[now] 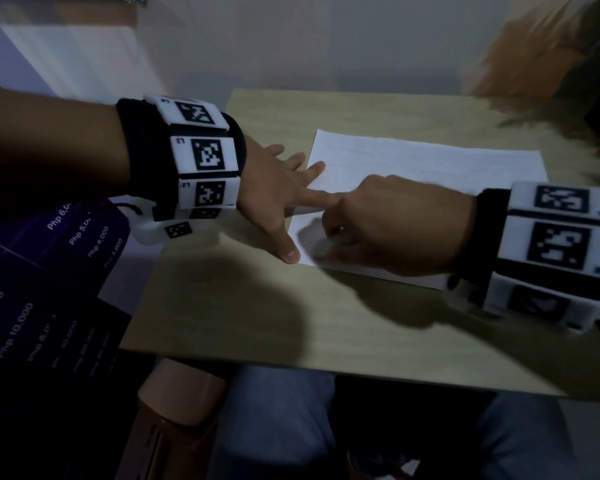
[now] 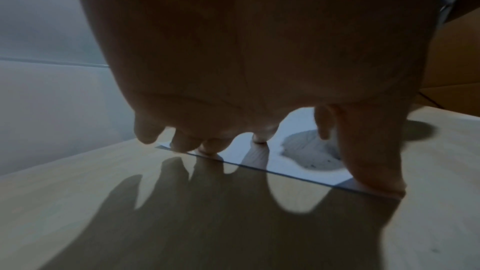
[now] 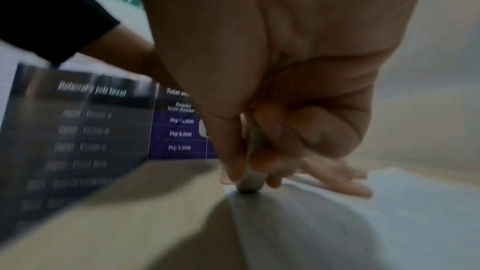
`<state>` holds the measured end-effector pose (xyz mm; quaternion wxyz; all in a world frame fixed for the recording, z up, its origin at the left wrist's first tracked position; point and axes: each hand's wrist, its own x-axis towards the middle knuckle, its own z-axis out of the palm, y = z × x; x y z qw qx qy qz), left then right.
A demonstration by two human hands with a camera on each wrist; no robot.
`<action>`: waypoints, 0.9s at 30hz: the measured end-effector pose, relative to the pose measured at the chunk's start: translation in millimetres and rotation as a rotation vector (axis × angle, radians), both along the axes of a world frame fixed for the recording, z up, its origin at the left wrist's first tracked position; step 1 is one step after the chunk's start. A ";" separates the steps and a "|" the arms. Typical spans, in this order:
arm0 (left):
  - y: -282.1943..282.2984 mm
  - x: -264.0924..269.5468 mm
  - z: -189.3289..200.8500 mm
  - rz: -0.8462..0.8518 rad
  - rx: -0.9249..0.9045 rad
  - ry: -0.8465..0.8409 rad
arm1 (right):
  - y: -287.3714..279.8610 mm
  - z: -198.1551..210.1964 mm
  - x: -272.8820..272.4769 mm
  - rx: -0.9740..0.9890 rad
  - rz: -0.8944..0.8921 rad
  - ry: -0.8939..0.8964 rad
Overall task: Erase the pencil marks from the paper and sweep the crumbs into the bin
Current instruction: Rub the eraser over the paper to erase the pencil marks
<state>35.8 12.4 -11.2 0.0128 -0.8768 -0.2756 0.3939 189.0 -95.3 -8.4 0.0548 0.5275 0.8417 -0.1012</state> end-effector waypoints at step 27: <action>2.7 3.8 -1.6 0.038 -0.153 -0.148 | -5.0 -4.9 4.5 0.044 -0.025 0.146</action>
